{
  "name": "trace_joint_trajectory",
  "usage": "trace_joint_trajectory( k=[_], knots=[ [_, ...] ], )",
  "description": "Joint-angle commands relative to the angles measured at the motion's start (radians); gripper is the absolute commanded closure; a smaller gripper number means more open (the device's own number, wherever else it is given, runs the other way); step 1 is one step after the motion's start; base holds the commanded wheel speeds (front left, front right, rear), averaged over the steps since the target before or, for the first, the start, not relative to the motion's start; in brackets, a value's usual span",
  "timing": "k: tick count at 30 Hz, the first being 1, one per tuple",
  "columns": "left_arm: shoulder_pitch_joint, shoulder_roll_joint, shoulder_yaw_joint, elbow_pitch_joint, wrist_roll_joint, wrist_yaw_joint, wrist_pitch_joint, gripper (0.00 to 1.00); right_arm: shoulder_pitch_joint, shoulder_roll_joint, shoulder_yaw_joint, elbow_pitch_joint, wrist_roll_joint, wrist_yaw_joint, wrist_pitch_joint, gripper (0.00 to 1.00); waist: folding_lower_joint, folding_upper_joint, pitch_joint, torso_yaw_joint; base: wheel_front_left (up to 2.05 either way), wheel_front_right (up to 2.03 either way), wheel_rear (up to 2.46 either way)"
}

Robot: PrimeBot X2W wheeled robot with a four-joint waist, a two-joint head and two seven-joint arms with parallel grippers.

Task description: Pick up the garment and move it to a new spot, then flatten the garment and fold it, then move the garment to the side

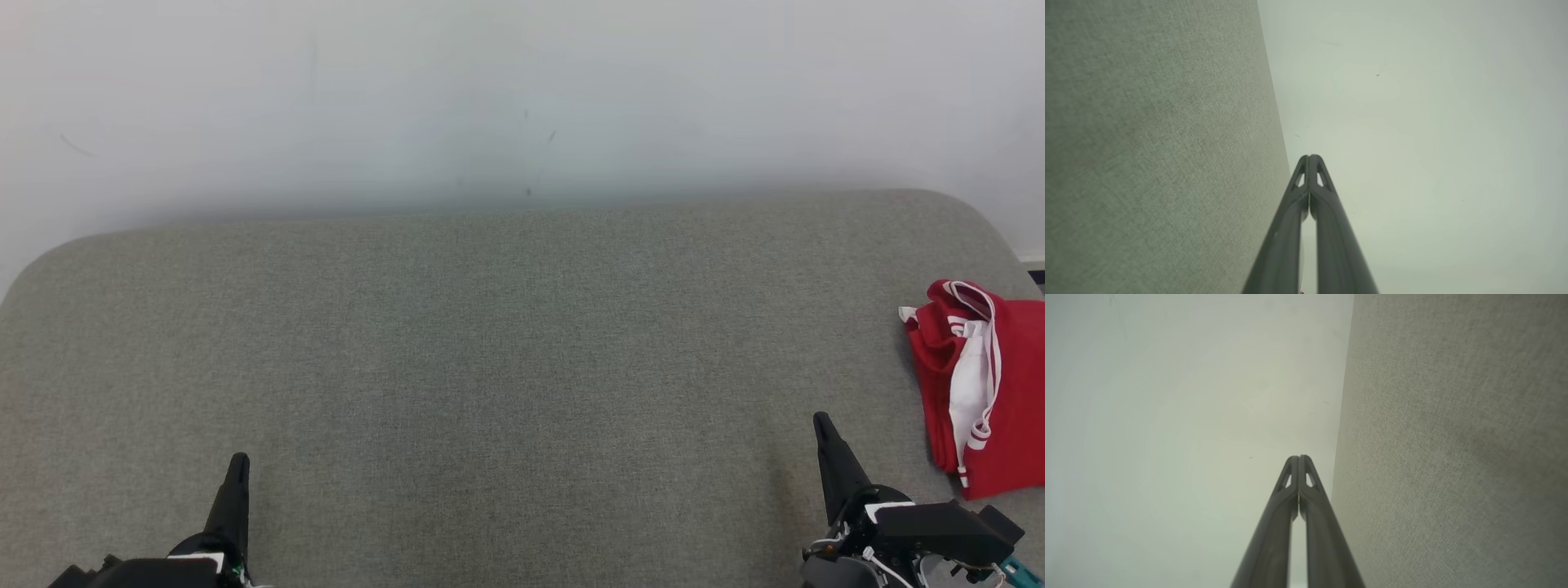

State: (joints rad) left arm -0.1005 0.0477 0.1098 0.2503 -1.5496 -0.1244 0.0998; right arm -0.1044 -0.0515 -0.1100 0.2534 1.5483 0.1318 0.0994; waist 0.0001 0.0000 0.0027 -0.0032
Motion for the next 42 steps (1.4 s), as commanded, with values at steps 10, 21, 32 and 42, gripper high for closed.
trace_joint_trajectory(
  k=[10,21,32,42],
  knots=[
    [-0.014,0.004,0.007,-0.007,-0.065,-0.009,0.016,1.0,-0.007,0.002,-0.006,-0.011,0.065,-0.002,0.018,1.0,-0.0001,0.0,0.0,0.003,0.0,0.0,0.0],
    [-0.013,0.004,0.006,-0.007,-0.065,-0.009,0.016,1.0,-0.007,0.002,-0.005,-0.011,0.065,-0.002,0.018,1.0,-0.0001,0.0,0.0,0.003,0.0,0.0,0.0],
    [-0.013,0.004,0.006,-0.007,-0.065,-0.009,0.017,1.0,-0.007,0.002,-0.005,-0.011,0.065,-0.002,0.018,1.0,-0.0001,0.0,0.0,0.003,0.0,0.0,0.0],
    [-0.013,0.004,0.006,-0.007,-0.065,-0.009,0.016,1.0,-0.007,0.002,-0.005,-0.011,0.066,-0.002,0.018,1.0,-0.0001,0.0,0.0,0.003,0.0,0.0,0.0]
  ],
)
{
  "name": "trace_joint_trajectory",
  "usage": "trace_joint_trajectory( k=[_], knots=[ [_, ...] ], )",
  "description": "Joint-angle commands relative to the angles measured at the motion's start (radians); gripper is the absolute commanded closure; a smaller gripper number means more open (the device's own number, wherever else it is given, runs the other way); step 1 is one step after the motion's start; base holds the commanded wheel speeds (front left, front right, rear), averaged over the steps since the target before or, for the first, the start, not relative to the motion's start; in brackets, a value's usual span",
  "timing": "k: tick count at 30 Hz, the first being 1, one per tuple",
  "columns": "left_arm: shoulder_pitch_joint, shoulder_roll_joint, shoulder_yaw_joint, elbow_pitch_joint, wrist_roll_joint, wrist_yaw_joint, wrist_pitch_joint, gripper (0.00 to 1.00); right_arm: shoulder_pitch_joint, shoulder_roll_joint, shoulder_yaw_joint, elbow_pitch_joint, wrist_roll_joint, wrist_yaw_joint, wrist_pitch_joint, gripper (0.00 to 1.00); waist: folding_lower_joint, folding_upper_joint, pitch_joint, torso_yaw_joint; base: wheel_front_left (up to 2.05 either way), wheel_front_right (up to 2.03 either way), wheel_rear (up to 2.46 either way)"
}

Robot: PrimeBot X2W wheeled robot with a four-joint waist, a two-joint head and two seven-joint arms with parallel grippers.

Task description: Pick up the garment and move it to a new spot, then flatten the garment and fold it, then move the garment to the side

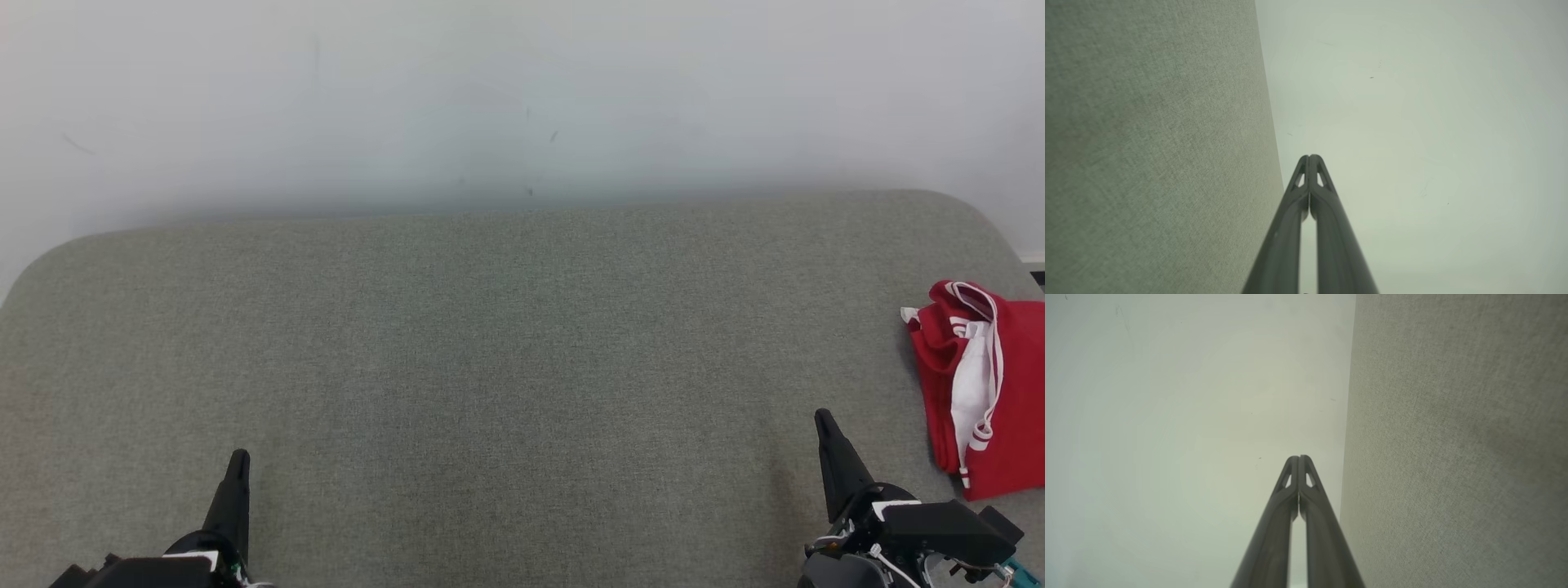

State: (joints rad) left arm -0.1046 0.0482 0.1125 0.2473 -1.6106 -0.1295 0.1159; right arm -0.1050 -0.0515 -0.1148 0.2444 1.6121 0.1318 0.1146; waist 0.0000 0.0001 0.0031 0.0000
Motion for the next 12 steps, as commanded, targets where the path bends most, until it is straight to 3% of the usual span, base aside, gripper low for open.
trace_joint_trajectory(
  k=[1,12],
  knots=[
    [-0.009,0.004,0.004,-0.004,-0.004,-0.003,0.0,1.0,-0.006,0.002,0.0,-0.002,0.002,-0.002,0.003,1.0,0.0,-0.0001,0.0,0.0,0.0,0.0,0.0],
    [-0.009,0.004,0.003,-0.004,-0.004,-0.003,0.0,1.0,-0.006,0.002,0.0,-0.002,0.002,-0.002,0.003,1.0,0.0,-0.0001,0.0,0.0,0.0,0.0,0.0]
  ],
)
